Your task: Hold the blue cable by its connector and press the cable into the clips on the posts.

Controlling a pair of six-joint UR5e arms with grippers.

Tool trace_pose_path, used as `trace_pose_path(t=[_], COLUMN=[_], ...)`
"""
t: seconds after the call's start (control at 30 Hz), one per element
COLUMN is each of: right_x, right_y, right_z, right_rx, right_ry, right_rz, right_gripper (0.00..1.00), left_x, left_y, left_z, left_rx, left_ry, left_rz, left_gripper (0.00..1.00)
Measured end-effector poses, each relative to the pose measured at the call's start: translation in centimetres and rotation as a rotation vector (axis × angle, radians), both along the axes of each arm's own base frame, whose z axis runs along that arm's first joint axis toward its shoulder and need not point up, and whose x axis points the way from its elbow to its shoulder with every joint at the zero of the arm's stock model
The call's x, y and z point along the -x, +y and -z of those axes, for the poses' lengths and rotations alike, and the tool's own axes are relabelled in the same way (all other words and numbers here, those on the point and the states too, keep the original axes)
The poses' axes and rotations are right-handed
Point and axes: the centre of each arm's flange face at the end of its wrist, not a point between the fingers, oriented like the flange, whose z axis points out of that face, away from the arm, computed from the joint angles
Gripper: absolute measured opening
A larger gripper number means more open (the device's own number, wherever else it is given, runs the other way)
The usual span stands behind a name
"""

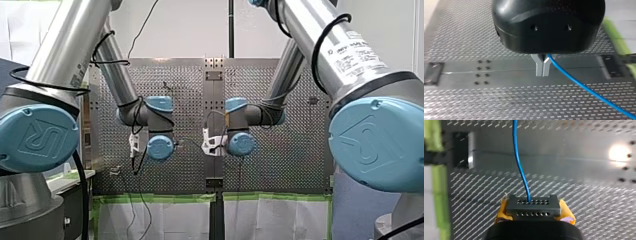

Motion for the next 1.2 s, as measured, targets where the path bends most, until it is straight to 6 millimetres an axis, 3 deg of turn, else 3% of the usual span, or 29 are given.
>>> trace_pose_path(t=[0.4,0.53,0.87,1.2], right_x=[-3.0,-3.6,-4.4,-6.8], right_y=[-1.9,-2.4,-3.3,-3.4], right_z=[-9.9,-11.2,-12.8,-15.7], right_rx=[0.091,0.097,0.102,0.118], right_ry=[-0.102,-0.116,-0.137,-0.159], right_rz=[-0.079,-0.080,-0.091,-0.171], right_gripper=[0.00,0.00,0.00,0.00], left_x=[-4.4,-5.4,-5.5,-5.9], left_y=[-0.9,-0.8,0.9,2.7], left_z=[-7.8,-10.3,-13.9,-14.4], left_rx=[0.075,0.091,0.094,0.059], left_ry=[-0.101,-0.129,-0.141,-0.094], left_rz=[-0.036,-0.051,-0.095,-0.124], left_gripper=[0.00,0.00,0.00,0.00])
